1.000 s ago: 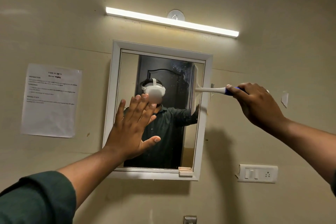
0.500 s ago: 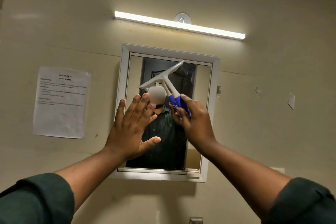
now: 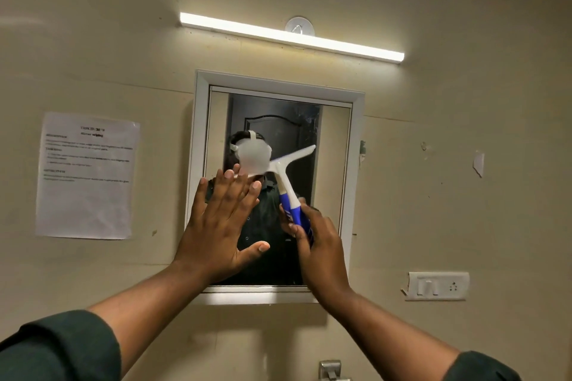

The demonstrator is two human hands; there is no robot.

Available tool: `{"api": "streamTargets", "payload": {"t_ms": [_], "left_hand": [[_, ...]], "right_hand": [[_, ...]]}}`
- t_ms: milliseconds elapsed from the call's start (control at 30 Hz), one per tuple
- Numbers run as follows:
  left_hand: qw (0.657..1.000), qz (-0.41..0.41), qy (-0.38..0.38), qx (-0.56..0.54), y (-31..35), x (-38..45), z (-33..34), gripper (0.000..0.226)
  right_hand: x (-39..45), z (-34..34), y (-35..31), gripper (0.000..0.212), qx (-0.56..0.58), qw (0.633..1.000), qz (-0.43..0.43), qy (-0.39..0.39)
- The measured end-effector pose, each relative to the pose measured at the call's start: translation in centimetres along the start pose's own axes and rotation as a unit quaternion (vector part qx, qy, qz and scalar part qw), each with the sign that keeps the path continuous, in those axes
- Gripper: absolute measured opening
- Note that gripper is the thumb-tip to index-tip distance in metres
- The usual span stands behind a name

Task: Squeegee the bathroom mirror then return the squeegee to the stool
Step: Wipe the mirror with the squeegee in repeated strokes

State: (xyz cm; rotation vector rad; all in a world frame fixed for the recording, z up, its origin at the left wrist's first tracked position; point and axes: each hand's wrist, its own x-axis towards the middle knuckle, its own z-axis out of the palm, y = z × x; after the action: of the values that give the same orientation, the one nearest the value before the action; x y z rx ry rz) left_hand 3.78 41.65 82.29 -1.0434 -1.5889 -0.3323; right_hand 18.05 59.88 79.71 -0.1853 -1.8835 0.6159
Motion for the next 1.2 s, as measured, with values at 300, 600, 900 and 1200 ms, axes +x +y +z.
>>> {"api": "streamTargets", "payload": {"t_ms": [300, 600, 900, 1200], "left_hand": [[1.0, 0.004, 0.009, -0.003, -0.3, 0.1, -0.1, 0.099], [1.0, 0.013, 0.01, -0.006, 0.1, -0.2, -0.3, 0.099], [1.0, -0.003, 0.011, -0.014, 1.4, 0.2, -0.6, 0.099], [1.0, -0.014, -0.005, -0.016, 1.8, 0.7, -1.1, 0.097]], "right_hand": [[-8.6, 1.8, 4.8, 0.043, -0.001, 0.995, 0.098, -0.008], [-16.1, 3.2, 7.9, 0.075, -0.056, 0.988, 0.145, -0.005], [-15.1, 2.5, 4.4, 0.077, -0.03, 0.993, 0.095, 0.068], [-1.3, -2.0, -2.3, 0.05, 0.022, 0.997, -0.004, 0.07]]}}
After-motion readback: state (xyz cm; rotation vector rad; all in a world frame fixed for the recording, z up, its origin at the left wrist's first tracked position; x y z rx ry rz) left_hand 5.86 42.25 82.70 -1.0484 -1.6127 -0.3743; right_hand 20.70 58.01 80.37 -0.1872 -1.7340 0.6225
